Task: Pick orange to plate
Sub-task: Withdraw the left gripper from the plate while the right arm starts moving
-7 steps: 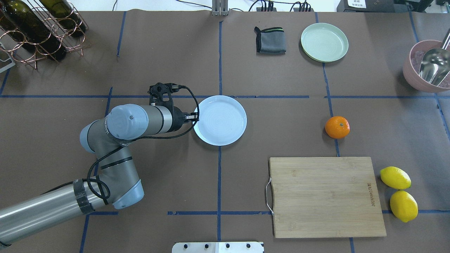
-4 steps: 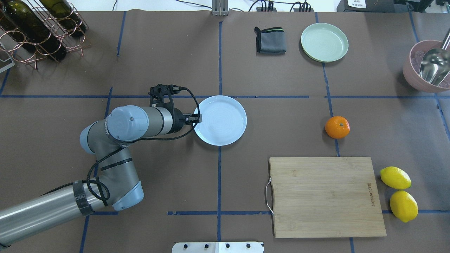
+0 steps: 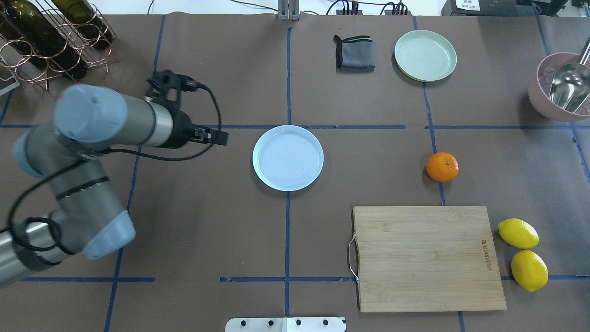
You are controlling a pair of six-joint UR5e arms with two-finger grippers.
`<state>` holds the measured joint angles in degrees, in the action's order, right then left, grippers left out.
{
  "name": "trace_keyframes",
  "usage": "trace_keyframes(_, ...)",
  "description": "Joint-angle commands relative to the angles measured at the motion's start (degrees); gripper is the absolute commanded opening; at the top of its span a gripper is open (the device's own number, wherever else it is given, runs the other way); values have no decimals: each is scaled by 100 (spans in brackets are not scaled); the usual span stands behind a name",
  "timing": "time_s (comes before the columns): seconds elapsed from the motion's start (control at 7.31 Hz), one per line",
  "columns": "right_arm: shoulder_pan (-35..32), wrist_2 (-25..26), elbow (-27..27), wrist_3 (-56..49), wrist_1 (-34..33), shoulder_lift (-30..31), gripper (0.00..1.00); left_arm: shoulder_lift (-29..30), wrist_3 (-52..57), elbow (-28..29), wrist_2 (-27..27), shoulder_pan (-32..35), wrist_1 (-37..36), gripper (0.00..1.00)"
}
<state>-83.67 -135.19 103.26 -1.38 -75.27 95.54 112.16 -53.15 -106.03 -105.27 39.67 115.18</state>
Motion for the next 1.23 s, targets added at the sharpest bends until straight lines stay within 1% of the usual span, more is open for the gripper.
trace_keyframes(0.0, 244, 19, 89, 601, -5, -236, 100, -1050, 1223, -961, -815, 1292, -496, 100)
trace_keyframes(0.14, 507, 54, 80, 1083, -5, -516, 100, -1360, 1498, -851, -2160, 2168, -879, 100)
trace_keyframes(0.27, 814, 63, 54, 1453, -58, -867, 100, -1624, 1970, -841, -2513, 2734, -1240, 100)
trace_keyframes(0.41, 1061, 63, 36, 1874, -84, -1158, 100, -2062, 3411, -736, -2560, 3383, -1626, 100)
trace_keyframes(0.55, 1237, 54, 36, 2166, -93, -1378, 100, -2127, 4469, -509, -2560, 3738, -2248, 100)
trace_keyframes(0.68, 1430, 54, 45, 2491, -346, -1702, 100, -2128, 5350, -237, -2569, 4350, -2933, 100)
trace_keyframes(0.82, 1519, 63, 88, 2511, -983, -2140, 100, -2136, 6090, 53, -2569, 4809, -3418, 100)
trace_keyframes(0.96, 1642, 115, 115, 2511, -1538, -2502, 100, -2206, 6932, 447, -2586, 5101, -3423, 100)
trace_keyframes(1.09, 1983, 498, 307, 2564, -1874, -2601, 100, -2485, 7445, 573, -2595, 5286, -3406, 100)
